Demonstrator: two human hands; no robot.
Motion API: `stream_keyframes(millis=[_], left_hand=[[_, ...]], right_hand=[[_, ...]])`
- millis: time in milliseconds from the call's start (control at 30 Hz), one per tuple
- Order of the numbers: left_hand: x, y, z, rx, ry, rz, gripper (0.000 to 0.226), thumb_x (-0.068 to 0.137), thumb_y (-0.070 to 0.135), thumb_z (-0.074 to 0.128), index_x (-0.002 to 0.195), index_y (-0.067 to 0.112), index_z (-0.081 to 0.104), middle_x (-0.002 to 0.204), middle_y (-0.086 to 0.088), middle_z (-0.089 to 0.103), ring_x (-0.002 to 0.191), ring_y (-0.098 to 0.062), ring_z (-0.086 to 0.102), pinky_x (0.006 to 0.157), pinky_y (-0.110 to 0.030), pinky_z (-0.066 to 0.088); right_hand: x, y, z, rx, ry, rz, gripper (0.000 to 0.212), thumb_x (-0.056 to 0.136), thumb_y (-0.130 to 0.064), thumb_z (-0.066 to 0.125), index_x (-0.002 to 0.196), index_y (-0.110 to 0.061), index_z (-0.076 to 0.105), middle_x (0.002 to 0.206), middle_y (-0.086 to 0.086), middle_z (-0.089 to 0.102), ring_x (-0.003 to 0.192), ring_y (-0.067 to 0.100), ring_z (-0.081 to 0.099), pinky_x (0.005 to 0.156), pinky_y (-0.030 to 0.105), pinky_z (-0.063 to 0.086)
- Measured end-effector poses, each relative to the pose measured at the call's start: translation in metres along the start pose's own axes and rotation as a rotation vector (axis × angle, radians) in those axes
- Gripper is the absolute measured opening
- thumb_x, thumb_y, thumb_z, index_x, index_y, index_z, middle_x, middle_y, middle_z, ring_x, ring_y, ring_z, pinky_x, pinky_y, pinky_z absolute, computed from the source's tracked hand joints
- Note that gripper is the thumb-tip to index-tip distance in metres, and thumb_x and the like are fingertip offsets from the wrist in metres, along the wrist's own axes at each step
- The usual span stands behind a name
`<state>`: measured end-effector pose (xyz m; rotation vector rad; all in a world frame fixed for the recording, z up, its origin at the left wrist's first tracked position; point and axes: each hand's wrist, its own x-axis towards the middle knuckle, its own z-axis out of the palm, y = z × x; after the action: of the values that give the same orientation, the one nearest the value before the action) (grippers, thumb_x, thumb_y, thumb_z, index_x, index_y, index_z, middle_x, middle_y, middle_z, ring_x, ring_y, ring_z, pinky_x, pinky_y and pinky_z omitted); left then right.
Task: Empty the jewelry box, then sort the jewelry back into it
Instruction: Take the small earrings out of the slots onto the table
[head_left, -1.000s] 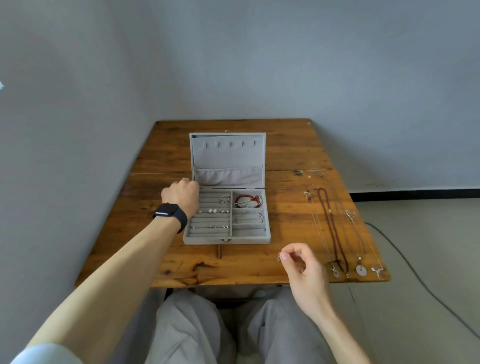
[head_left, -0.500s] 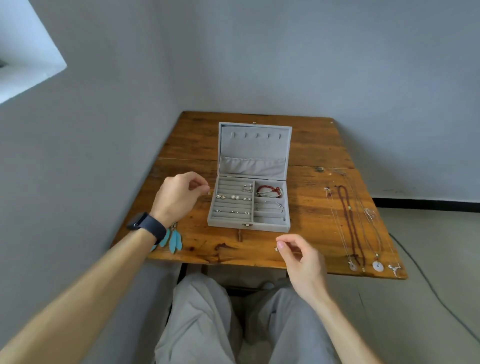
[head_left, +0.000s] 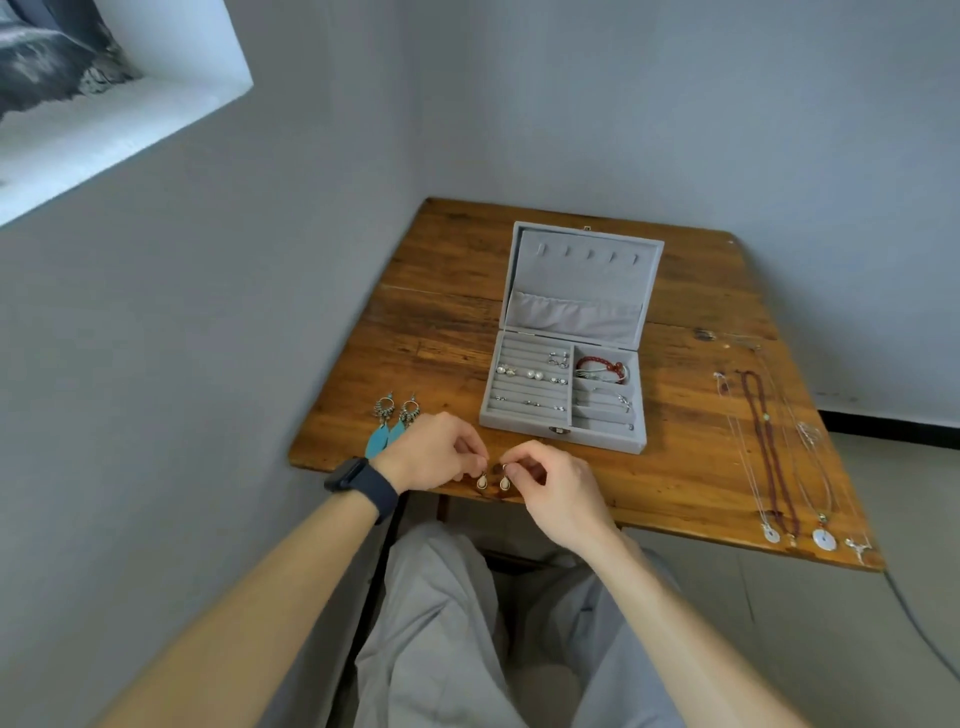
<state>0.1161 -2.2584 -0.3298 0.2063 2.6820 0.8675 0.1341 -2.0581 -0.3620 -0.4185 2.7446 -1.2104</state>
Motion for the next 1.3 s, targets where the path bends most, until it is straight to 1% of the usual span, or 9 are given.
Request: stream_keyframes(millis=[133, 200, 267, 467, 567, 767, 967, 1167, 1300], left_hand=[[0.013, 0.004, -0.004, 0.048, 0.063, 0.004, 0.01, 0.091, 0.029, 0.071, 0.098, 0.026, 0.078, 0.087, 0.013, 0.069, 0.08, -0.001, 0.061, 0.074, -0.013, 0.044], [0.018, 0.004, -0.006, 0.048, 0.054, 0.001, 0.011, 0.093, 0.029, 0.07, 0.1, 0.025, 0.077, 0.088, 0.011, 0.068, 0.073, 0.0, 0.059, 0.071, -0.014, 0.044], [0.021, 0.005, -0.006, 0.059, 0.046, 0.0, 0.013, 0.094, 0.028, 0.068, 0.103, 0.024, 0.077, 0.088, 0.01, 0.067, 0.067, 0.001, 0.056, 0.071, -0.016, 0.045], [0.025, 0.007, -0.002, 0.084, 0.1, 0.009, 0.016, 0.095, 0.027, 0.066, 0.106, 0.023, 0.076, 0.094, 0.004, 0.07, 0.067, 0.0, 0.055, 0.078, -0.025, 0.052], [0.026, 0.005, 0.001, 0.07, 0.122, -0.002, 0.015, 0.094, 0.028, 0.067, 0.105, 0.025, 0.076, 0.097, 0.005, 0.072, 0.084, -0.007, 0.064, 0.081, -0.024, 0.054], [0.025, 0.004, 0.005, 0.03, 0.152, -0.017, 0.016, 0.092, 0.03, 0.068, 0.104, 0.024, 0.077, 0.097, 0.005, 0.074, 0.09, -0.01, 0.066, 0.085, -0.028, 0.056], [0.024, 0.004, 0.007, 0.055, 0.172, -0.022, 0.018, 0.093, 0.031, 0.066, 0.107, 0.026, 0.076, 0.101, 0.007, 0.073, 0.093, -0.008, 0.065, 0.085, -0.026, 0.054], [0.02, 0.007, 0.013, 0.076, 0.255, -0.042, 0.019, 0.094, 0.036, 0.063, 0.109, 0.029, 0.074, 0.103, 0.009, 0.073, 0.095, -0.008, 0.065, 0.086, -0.033, 0.056], [0.006, 0.003, 0.017, 0.088, 0.357, 0.011, 0.016, 0.094, 0.033, 0.063, 0.109, 0.03, 0.068, 0.102, 0.011, 0.068, 0.092, -0.006, 0.063, 0.08, -0.029, 0.056]], right_hand=[[0.018, -0.003, 0.003, -0.05, 0.003, 0.029, 0.016, 0.098, -0.034, 0.059, 0.108, -0.034, 0.071, 0.1, -0.014, 0.069, 0.091, 0.004, 0.06, 0.078, 0.026, 0.053], [0.023, -0.003, 0.003, -0.085, 0.012, 0.047, 0.017, 0.097, -0.035, 0.059, 0.108, -0.035, 0.071, 0.104, -0.012, 0.069, 0.09, 0.005, 0.06, 0.07, 0.019, 0.047], [0.026, -0.002, 0.003, -0.102, 0.026, 0.062, 0.017, 0.097, -0.036, 0.059, 0.108, -0.035, 0.072, 0.106, -0.012, 0.07, 0.091, 0.006, 0.06, 0.068, 0.019, 0.043], [0.03, 0.0, 0.009, -0.093, 0.095, 0.087, 0.017, 0.097, -0.039, 0.059, 0.108, -0.037, 0.072, 0.105, -0.014, 0.071, 0.092, 0.007, 0.064, 0.07, 0.023, 0.053], [0.029, 0.001, 0.012, -0.085, 0.14, 0.073, 0.018, 0.096, -0.039, 0.06, 0.109, -0.036, 0.072, 0.104, -0.014, 0.072, 0.091, 0.006, 0.066, 0.074, 0.025, 0.057], [0.025, 0.01, 0.017, -0.077, 0.252, 0.0, 0.023, 0.096, -0.029, 0.064, 0.117, -0.025, 0.073, 0.11, -0.004, 0.071, 0.099, 0.01, 0.065, 0.082, 0.018, 0.05], [0.022, 0.012, 0.014, -0.016, 0.251, -0.009, 0.025, 0.094, -0.022, 0.066, 0.118, -0.022, 0.072, 0.111, -0.004, 0.072, 0.1, 0.011, 0.065, 0.088, 0.025, 0.054], [0.016, 0.014, 0.015, -0.022, 0.254, -0.046, 0.025, 0.093, -0.021, 0.068, 0.117, -0.024, 0.07, 0.109, -0.01, 0.068, 0.09, 0.0, 0.059, 0.075, 0.007, 0.045], [0.007, 0.021, 0.023, -0.108, 0.347, -0.083, 0.015, 0.09, -0.024, 0.072, 0.104, -0.022, 0.075, 0.099, -0.009, 0.063, 0.085, 0.008, 0.062, 0.072, 0.02, 0.052]])
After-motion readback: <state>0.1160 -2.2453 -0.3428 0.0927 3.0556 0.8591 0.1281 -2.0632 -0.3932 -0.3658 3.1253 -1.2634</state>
